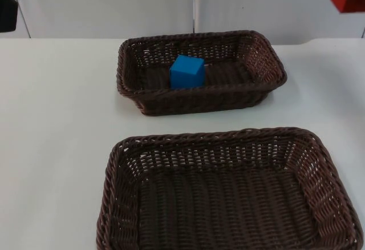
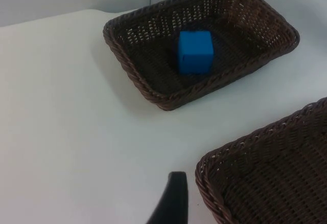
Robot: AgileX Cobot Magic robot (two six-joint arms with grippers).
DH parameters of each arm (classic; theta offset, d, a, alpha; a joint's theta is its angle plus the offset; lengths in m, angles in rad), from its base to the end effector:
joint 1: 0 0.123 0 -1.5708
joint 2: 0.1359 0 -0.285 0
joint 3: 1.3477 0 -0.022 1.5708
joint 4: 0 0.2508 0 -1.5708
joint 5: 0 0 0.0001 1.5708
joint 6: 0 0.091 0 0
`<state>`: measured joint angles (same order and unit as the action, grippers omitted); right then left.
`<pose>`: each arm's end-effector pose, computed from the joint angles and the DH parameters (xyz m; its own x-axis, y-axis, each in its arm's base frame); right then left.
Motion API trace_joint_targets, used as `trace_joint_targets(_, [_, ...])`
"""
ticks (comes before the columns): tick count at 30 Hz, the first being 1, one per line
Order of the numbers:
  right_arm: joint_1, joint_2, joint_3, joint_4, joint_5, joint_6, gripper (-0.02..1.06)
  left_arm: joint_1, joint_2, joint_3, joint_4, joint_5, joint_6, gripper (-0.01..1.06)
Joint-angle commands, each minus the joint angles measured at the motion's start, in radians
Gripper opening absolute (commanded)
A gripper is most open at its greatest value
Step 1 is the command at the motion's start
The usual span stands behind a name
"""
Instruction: Pick up one cube with the left hand and place it into the upper basket. Pick up one cube with the right hand and place it into the lower basket.
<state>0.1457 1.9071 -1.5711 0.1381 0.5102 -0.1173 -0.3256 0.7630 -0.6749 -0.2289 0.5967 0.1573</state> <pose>0.4386 0.0706 0.2741 -0.6786 -0.0962 -0.7282 -0.1910 0.9804 0.0485 0.1371 -0.0585 0.3179 -0.5370 0.1467 -0.8307 0.4004 0.9111 -0.0980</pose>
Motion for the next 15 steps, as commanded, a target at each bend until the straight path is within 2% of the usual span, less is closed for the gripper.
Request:
trace_joint_targets(1, [0.004,-0.037,-0.003,-0.016,0.024,-0.007,0.0,0.002,-0.006,0.007,0.012,-0.007,-0.005,0.77])
trace_joint_targets(15, [0.004,-0.133,-0.003,-0.031,0.161,-0.007,0.0,0.002,-0.006,0.007,0.017,-0.007,-0.005,0.77])
